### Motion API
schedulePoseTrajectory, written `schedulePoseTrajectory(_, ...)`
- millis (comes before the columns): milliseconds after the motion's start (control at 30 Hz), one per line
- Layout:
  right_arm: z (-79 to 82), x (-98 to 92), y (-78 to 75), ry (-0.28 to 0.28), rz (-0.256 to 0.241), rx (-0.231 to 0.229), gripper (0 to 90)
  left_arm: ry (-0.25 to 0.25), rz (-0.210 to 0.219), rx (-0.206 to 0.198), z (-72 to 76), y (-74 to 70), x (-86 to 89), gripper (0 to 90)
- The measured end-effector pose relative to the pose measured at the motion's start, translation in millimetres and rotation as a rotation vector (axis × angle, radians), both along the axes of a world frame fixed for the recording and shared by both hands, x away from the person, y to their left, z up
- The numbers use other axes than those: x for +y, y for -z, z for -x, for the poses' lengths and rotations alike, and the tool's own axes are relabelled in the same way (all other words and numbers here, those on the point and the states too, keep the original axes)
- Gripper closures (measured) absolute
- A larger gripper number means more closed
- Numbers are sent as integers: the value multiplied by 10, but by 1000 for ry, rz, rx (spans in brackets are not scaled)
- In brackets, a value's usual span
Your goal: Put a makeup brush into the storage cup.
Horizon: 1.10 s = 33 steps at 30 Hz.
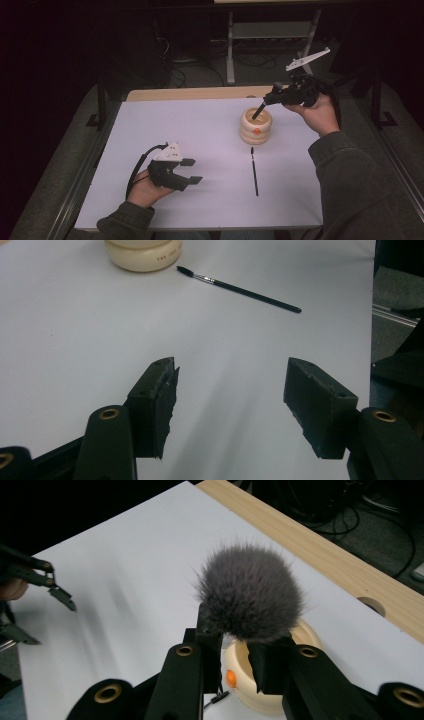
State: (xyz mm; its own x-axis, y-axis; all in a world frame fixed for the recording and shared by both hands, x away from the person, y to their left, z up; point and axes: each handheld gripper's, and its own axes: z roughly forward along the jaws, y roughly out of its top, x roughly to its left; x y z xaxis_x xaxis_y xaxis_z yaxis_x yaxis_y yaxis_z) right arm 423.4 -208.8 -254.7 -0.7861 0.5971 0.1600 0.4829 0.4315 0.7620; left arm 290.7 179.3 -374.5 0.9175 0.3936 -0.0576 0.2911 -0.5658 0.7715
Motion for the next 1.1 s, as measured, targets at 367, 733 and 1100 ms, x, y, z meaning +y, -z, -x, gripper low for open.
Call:
schedulePoseTrajectory(367, -131, -3, 99, 68, 15, 32, 755, -3, 4, -10, -5, -4, 21, 365)
schedulePoseTrajectory(733, -211, -47, 235, 124, 18, 55, 754, -8, 9, -3, -9, 2, 21, 358)
schedulePoseTrajectory(1100, -235, -66, 369, 145, 9, 70, 754, -9, 8, -5, -19, -2, 34, 356)
